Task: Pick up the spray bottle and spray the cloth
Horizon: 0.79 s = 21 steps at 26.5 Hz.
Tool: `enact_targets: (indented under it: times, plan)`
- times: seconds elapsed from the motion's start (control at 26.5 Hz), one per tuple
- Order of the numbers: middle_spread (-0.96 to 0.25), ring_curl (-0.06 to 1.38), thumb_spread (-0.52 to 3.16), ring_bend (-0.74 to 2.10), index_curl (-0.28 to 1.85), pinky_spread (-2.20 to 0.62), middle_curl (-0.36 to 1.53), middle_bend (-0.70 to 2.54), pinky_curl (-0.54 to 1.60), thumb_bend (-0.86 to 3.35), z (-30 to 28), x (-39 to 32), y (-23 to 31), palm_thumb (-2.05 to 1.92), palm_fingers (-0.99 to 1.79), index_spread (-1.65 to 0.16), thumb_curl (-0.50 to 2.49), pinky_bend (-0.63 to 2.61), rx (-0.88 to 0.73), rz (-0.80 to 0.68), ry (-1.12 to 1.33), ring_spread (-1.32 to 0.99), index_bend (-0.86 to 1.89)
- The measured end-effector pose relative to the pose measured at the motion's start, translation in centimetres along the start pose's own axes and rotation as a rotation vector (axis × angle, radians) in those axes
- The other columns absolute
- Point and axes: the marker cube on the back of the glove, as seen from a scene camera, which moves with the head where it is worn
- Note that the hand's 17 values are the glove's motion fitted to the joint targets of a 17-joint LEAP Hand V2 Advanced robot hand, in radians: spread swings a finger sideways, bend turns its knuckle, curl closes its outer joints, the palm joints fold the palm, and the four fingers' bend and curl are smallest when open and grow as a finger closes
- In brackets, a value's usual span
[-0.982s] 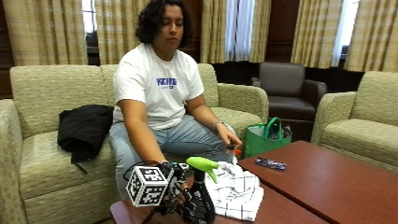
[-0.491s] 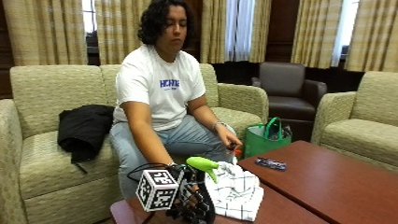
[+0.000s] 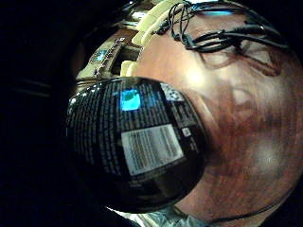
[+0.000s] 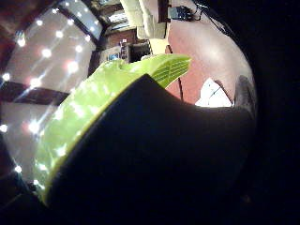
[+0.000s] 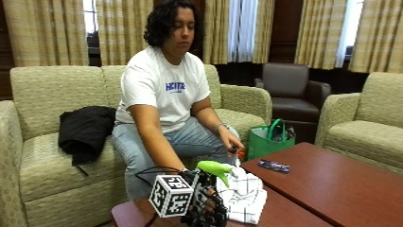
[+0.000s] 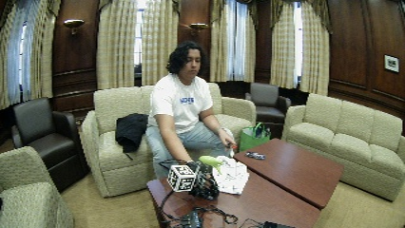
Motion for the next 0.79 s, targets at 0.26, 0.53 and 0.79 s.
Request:
enact_targets:
  times: [0.26, 0.53, 0.79]
  plan:
    - [-0.16, 0.31, 0.81, 0.55, 0.15, 0.14, 0.35, 0.32, 0.34, -0.03, 1.3, -0.4, -1.6, 0.60, 0.18, -0.41, 0.34, 0.47, -0.009, 0.003, -0.007, -0.12, 0.10]
    - [-0.12, 0.33, 0.85, 0.66, 0.15, 0.09, 0.35, 0.34, 0.33, 0.00, 2.0, -0.7, -2.6, 0.66, 0.39, -0.33, 0.36, 0.45, 0.012, 0.005, 0.000, -0.12, 0.09]
    - [-0.09, 0.32, 0.95, 0.60, 0.23, 0.05, 0.36, 0.34, 0.31, 0.05, 1.9, -1.1, -2.8, 0.80, 0.66, -0.29, 0.40, 0.35, 0.025, -0.007, 0.019, -0.12, 0.30]
